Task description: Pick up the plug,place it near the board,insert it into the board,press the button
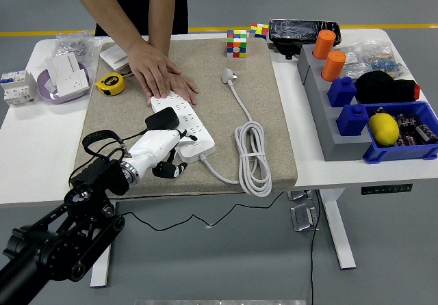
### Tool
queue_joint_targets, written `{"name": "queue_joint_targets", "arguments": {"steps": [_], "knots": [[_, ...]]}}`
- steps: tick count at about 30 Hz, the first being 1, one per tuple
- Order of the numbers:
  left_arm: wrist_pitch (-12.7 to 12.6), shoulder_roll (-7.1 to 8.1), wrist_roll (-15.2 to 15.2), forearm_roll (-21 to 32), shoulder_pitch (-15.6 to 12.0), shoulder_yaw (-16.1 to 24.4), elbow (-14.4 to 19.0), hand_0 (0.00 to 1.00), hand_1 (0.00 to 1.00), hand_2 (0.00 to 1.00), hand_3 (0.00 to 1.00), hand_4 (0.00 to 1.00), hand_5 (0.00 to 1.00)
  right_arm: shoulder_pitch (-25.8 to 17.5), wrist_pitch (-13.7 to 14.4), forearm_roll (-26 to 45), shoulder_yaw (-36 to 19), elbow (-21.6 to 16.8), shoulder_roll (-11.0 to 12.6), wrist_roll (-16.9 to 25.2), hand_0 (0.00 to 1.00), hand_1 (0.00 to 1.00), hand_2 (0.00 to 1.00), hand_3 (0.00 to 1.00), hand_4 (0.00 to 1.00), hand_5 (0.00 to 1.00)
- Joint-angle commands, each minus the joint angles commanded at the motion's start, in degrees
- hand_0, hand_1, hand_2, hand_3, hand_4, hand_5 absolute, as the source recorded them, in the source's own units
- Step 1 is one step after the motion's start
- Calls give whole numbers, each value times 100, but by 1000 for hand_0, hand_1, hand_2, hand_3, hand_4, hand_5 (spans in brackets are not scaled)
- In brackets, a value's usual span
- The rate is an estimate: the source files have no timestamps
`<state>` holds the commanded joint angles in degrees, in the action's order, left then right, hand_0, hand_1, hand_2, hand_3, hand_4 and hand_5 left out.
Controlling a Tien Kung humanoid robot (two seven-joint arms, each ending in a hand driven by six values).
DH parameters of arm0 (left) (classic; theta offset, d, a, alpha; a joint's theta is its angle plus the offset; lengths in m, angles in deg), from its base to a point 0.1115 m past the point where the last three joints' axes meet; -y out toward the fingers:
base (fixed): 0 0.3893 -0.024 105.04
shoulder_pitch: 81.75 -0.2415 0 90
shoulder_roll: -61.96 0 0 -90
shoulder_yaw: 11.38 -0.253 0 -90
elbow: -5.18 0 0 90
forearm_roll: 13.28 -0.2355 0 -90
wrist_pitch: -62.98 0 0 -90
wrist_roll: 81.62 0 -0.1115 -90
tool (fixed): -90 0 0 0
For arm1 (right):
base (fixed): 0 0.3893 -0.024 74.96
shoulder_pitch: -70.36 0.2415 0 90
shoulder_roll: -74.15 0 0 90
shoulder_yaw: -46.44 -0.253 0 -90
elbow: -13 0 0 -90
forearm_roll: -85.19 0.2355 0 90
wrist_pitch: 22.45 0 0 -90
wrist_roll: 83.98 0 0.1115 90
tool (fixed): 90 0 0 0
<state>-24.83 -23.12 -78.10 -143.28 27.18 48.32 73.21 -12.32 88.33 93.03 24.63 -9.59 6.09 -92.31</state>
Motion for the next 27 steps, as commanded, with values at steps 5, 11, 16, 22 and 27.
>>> {"name": "queue_joint_targets", "arguments": {"steps": [5, 11, 16, 22, 27], "knots": [[-14, -44, -16, 0, 60, -1, -147, 174, 16, 140, 794, 680, 2, 8, -1, 3, 4, 1, 1, -1, 789, 748, 737, 761, 998, 998], [-15, -44, -15, 0, 41, -13, -113, 174, 17, 140, 791, 679, 2, 5, -1, 4, -3, 3, 2, 0, 789, 749, 737, 760, 998, 998], [-16, -47, -16, 0, 46, -1, -125, 178, 17, 140, 790, 679, 2, 8, -1, 4, -6, 2, 0, 2, 789, 749, 737, 760, 998, 998], [-14, -45, -17, 0, 45, -20, -162, 179, 17, 140, 790, 679, 2, 18, -2, 2, -10, 1, 0, 3, 789, 749, 737, 761, 998, 998], [-31, -36, -21, 0, 21, -30, -188, 180, 17, 140, 785, 678, 2, 19, 0, 2, -22, 1, 2, 3, 789, 749, 737, 761, 998, 998]]}}
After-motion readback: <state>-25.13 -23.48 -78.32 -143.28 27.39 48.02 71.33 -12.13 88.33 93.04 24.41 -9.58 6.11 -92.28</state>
